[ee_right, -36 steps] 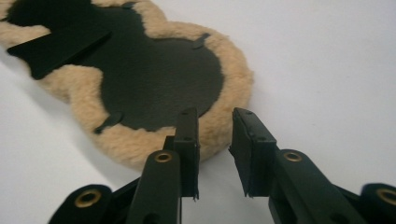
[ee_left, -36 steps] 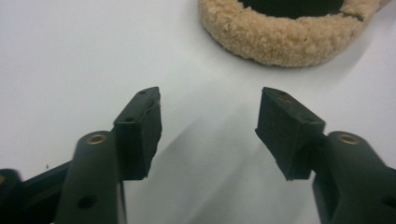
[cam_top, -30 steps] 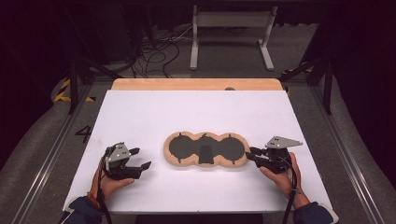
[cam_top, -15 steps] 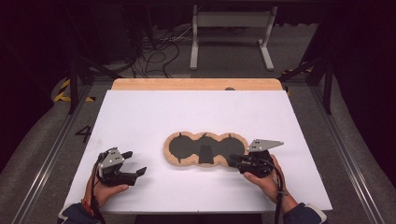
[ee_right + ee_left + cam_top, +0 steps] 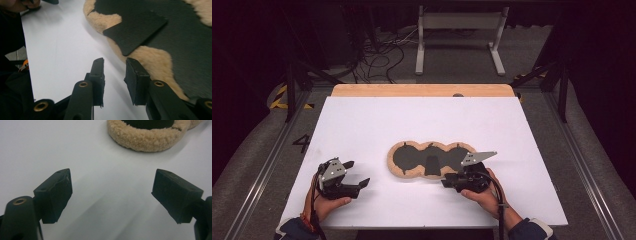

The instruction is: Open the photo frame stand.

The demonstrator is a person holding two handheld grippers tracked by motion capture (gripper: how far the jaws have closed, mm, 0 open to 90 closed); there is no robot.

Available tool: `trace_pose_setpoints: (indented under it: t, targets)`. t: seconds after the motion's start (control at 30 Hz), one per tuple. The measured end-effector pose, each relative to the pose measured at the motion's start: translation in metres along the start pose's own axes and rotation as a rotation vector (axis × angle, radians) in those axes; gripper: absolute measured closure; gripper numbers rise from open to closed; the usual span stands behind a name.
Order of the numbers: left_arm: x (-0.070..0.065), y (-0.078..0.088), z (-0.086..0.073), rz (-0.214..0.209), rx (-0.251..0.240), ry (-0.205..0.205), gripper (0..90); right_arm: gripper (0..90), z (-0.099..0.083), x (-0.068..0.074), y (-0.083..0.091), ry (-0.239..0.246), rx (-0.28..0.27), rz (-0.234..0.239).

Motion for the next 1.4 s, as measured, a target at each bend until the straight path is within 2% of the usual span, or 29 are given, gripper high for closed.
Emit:
trace_pose_setpoints:
  t: [0.1, 0.17, 0.33, 0.43, 0.6, 0.73, 0.77, 0.83, 0.9, 0.97, 1.0, 1.03, 1.07, 1.1, 1.17, 1.3, 1.4]
  targets:
    - [0.001, 0.001, -0.001, 0.004, 0.004, 0.004, 16.8, 68.1, 0.003, 0.0, -0.009, -0.017, 0.013, 0.007]
    - [0.001, 0.002, -0.002, 0.006, 0.006, -0.002, 16.8, 68.5, 0.005, 0.001, -0.013, -0.033, 0.008, 0.041]
    - [-0.001, 0.003, -0.002, 0.014, 0.009, -0.007, 16.7, 66.0, 0.004, 0.001, -0.013, -0.039, 0.014, 0.048]
    - [-0.001, 0.004, -0.002, 0.01, 0.007, -0.007, 16.6, 64.2, 0.004, 0.0, -0.01, -0.042, 0.016, 0.038]
    - [-0.001, 0.004, -0.002, 0.015, 0.007, -0.005, 16.5, 65.1, 0.002, -0.003, -0.008, -0.08, 0.006, 0.048]
    - [-0.002, 0.005, -0.002, 0.014, 0.008, -0.006, 16.4, 63.6, 0.0, -0.007, -0.006, -0.09, 0.014, 0.021]
    - [-0.002, 0.005, -0.003, 0.011, 0.008, -0.008, 16.4, 63.6, -0.002, -0.009, -0.005, -0.116, 0.011, 0.032]
    - [-0.002, 0.005, -0.002, 0.012, 0.008, -0.008, 16.3, 63.5, -0.002, -0.01, -0.005, -0.122, 0.003, 0.04]
    - [-0.002, 0.005, -0.003, 0.014, 0.012, -0.008, 16.3, 62.1, 0.005, -0.008, -0.006, -0.126, -0.036, 0.071]
    - [-0.003, 0.004, -0.003, 0.014, 0.014, -0.013, 16.4, 59.8, 0.01, -0.009, -0.007, -0.148, -0.069, 0.072]
    - [-0.003, 0.004, -0.003, 0.014, 0.014, -0.013, 16.5, 59.8, 0.01, -0.009, -0.007, -0.148, -0.069, 0.072]
    - [-0.004, 0.004, -0.003, 0.013, 0.014, -0.011, 16.7, 58.8, 0.014, -0.011, -0.007, -0.187, -0.105, 0.09]
    - [-0.005, 0.004, -0.003, 0.012, 0.016, -0.006, 16.7, 58.8, 0.014, -0.011, -0.007, -0.187, -0.105, 0.09]
    - [-0.006, 0.004, -0.003, 0.011, 0.015, -0.004, 16.8, 58.8, 0.015, -0.013, -0.007, -0.207, -0.113, 0.092]
    - [-0.006, 0.004, -0.002, 0.015, 0.017, -0.014, 16.8, 58.5, 0.016, -0.016, -0.008, -0.273, -0.135, 0.119]
    - [-0.009, 0.003, -0.001, 0.008, 0.015, -0.021, 16.6, 56.4, 0.017, -0.018, -0.007, -0.362, -0.171, 0.167]
    - [-0.011, 0.002, 0.0, 0.007, 0.018, -0.011, 16.6, 50.9, 0.02, -0.019, -0.007, -0.467, -0.222, 0.226]
Point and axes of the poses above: each handheld gripper's, and its own axes: y roughly backward along the jaws, z roughly out of its top, x roughly to its left, the point moved 9 cm from there along -y, roughly forward along the jaws, and after that the axes turned 12 degrees about z, right-handed, at the moved point
